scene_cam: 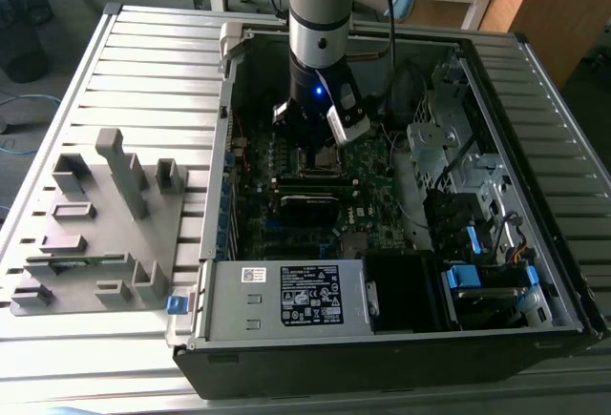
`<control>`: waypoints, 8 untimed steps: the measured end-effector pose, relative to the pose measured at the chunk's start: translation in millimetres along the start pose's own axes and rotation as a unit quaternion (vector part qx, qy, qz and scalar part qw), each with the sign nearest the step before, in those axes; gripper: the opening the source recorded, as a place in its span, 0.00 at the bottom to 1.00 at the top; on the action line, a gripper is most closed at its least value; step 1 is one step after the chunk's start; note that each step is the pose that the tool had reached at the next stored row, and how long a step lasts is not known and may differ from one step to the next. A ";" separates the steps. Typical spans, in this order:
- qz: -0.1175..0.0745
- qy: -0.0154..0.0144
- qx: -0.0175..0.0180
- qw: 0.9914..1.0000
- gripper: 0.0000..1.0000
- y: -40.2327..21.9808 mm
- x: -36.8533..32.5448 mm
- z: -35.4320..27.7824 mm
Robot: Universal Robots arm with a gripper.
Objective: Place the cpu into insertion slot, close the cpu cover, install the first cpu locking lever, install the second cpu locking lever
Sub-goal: 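Install the second cpu locking lever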
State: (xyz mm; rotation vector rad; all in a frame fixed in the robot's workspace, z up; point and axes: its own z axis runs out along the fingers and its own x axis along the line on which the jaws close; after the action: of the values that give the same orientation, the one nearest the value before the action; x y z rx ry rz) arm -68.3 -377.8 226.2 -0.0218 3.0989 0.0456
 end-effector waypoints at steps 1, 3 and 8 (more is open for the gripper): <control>0.000 0.000 0.000 1.000 0.11 0.0 0.0 0.0; 0.000 0.000 0.000 1.000 0.11 0.0 0.0 0.0; 0.000 0.000 0.000 1.000 0.11 0.0 2.5 0.4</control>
State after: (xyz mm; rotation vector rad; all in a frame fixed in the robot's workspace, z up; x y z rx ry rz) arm -70.8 -377.8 225.7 -0.0217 3.0988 0.0457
